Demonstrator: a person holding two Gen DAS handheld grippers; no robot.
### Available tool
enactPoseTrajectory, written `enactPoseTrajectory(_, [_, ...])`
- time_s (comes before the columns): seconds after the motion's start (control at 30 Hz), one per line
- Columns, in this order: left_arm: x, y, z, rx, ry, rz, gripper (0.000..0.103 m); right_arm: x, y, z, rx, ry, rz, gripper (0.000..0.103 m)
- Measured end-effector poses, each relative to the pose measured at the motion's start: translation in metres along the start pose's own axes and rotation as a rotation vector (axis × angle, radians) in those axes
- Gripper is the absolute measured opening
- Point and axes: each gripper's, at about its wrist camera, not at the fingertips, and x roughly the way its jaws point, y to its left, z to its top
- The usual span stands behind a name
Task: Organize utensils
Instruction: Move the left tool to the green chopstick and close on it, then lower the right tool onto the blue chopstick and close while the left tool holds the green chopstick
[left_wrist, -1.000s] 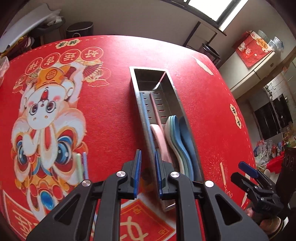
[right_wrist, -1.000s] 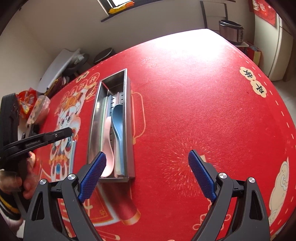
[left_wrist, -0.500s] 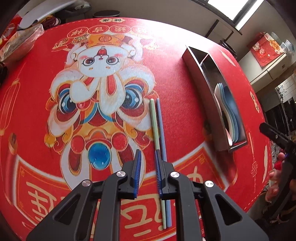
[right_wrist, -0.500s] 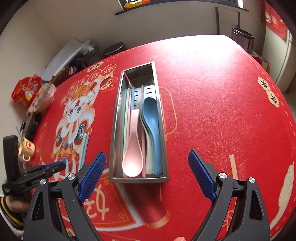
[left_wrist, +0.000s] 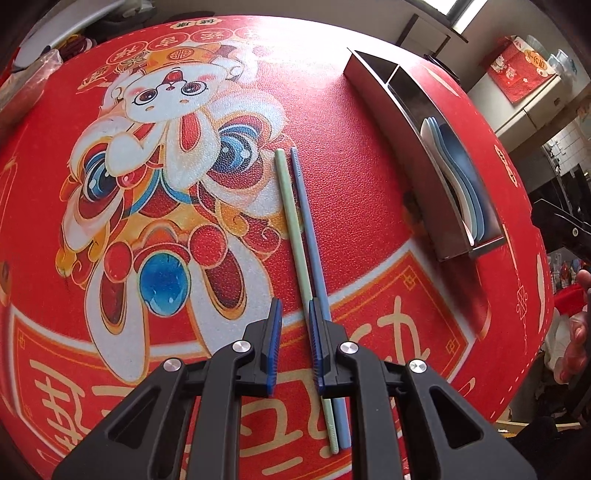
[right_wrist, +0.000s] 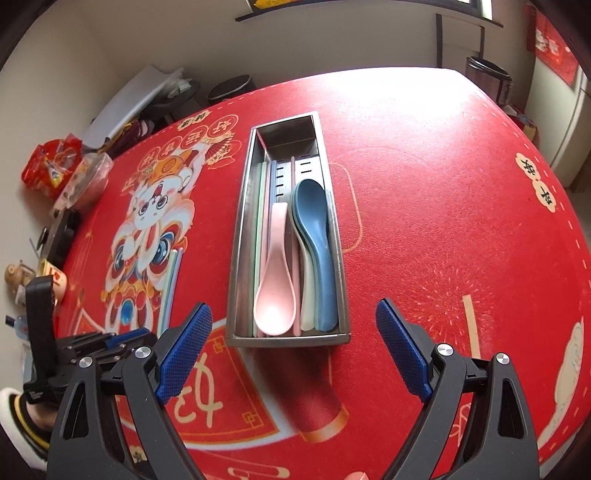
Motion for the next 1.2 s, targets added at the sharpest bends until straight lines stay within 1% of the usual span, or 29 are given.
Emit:
enactPoseTrajectory(0.2, [0.003,-0.006,0.006,0.023,0.004,0.012,0.015,-0.002,-0.001,0.0,0.002,-0.003,-0.005,0.087])
enactPoseTrajectory(0.57, [0.012,-0.023,0.02,0.074,-0.02,0.089,0.015,-0.001,0.003,-0.001,-0.01,0.0,-0.004,0.087])
enactPoseTrajectory(0.67, [0.013,-0.023,0.021,0.054,-0.029,0.093,0.014,-0.002,0.003,-0.001,-0.004,-0.007,0.011,0.087])
enactPoseTrajectory(0.77, [0.012,-0.017,0.02,0.033,-0.037,0.094,0.006,-0.002,0.004,-0.001,-0.001,-0.012,0.003,0.087])
enactPoseTrajectory(0.93, [0.007,0.001,0.013,-0.013,-0.045,0.046,0.006,-0.001,0.007,-0.002,-0.005,-0.007,-0.01,0.087])
enactPoseTrajectory(1.2, [-0.008,0.029,0.005,-0.105,-0.076,0.042,0.006,0.002,0.029,-0.002,-0.054,0.008,0.01,0.087])
